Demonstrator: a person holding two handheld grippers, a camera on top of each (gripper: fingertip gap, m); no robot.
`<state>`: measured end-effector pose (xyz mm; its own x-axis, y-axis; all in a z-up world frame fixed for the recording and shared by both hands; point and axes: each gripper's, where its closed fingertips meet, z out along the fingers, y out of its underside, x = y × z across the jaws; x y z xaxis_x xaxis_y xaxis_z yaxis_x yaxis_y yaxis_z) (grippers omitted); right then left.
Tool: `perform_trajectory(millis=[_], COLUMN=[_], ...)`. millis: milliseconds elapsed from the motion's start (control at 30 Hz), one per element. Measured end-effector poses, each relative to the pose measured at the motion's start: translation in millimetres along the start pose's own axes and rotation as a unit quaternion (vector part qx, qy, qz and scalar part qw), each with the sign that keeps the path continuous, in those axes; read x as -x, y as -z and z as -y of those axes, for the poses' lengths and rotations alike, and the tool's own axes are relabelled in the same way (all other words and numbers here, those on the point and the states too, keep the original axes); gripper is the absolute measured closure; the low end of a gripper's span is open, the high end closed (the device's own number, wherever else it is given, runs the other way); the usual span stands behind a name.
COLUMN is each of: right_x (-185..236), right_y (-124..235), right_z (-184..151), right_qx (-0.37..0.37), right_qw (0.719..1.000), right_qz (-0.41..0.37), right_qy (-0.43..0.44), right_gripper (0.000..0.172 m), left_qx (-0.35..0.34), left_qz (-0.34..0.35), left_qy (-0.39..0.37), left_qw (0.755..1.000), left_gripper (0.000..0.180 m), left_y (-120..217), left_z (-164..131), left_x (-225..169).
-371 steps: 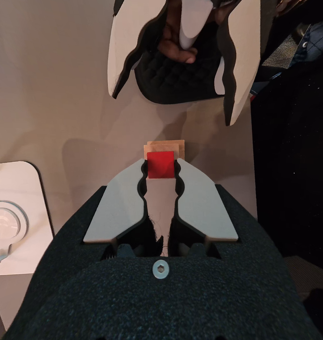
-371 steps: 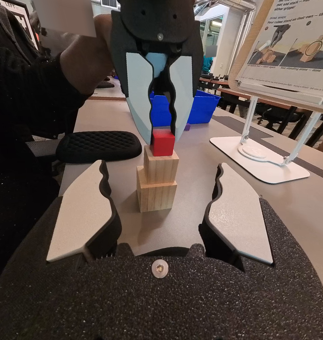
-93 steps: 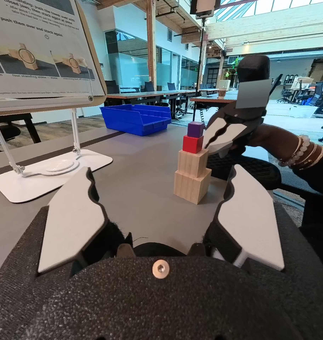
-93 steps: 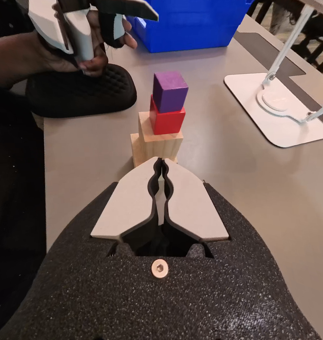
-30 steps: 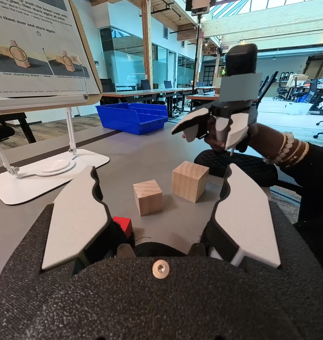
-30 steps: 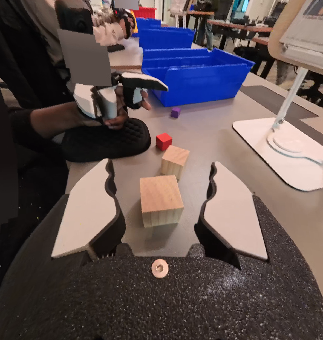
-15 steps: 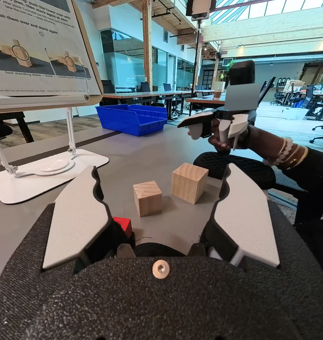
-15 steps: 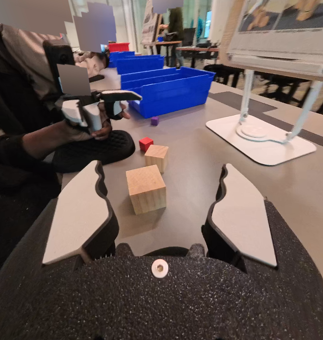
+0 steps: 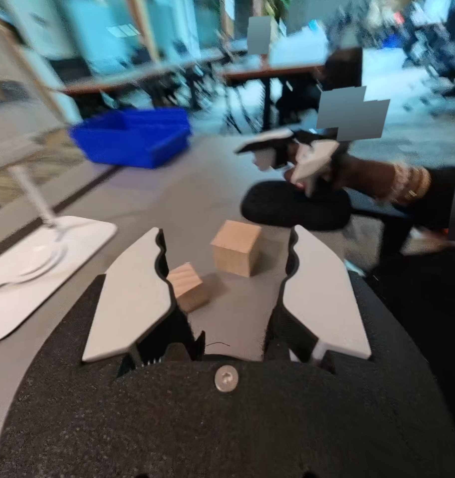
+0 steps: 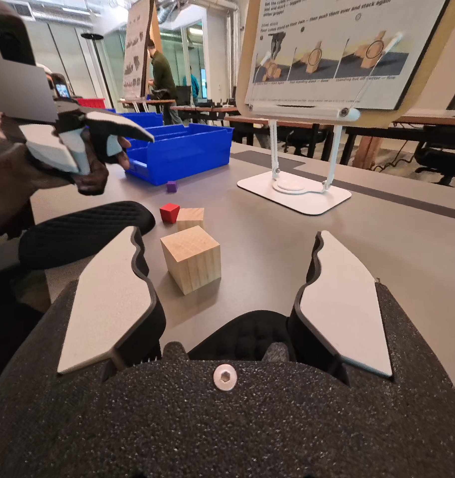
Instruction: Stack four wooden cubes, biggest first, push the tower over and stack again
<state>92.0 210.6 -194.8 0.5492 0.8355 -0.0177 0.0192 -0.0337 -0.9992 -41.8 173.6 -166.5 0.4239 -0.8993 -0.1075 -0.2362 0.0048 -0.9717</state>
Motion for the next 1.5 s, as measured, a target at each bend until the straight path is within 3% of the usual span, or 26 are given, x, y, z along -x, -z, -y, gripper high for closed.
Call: perform_trajectory(millis=[133,267,533,633,833,1067,1267,1500], right_x=[3,4,0,0,0,-2,-9,-8], right_y=[3,5,9,7,7,5,2,2], right_z=[3,4,8,6,5,3,-1,-1], right_qx=[-0.015,-0.021,-0.041,-0.031,-0.029,-0.018,-0.002,-0.004], right_qw=[1.0,0.999,0.998,0.998,0.998,0.998,1.0,1.0], right_qz=[0.019,0.025,0.035,0.033,0.043,0.03,-0.021,-0.015], right_qy=[-0.005,-0.009,-0.041,-0.039,-0.047,-0.042,-0.019,-0.021], right_gripper=[0.048,0.048,0.055,0.057,0.061,0.056,0.053,0.059], left_qx=[0.17,0.301,0.399,0.438,0.433,0.365,0.371,0.375], left_qz=[-0.089,-0.149,-0.215,-0.243,-0.312,-0.398,-0.43,-0.457], left_qy=[-0.042,-0.083,-0.124,-0.149,-0.225,-0.333,-0.367,-0.398], left_qw=[0.981,0.938,0.883,0.852,0.815,0.773,0.737,0.701], left_gripper=[0.098,0.103,0.102,0.12,0.123,0.123,0.123,0.123], left_y=[-41,-73,-95,-94,-91,-116,-144,-159], left_z=[-16,-40,-66,-84,-81,-31,-45,-67], left_x=[-13,-15,-19,-18,-10,23,33,26])
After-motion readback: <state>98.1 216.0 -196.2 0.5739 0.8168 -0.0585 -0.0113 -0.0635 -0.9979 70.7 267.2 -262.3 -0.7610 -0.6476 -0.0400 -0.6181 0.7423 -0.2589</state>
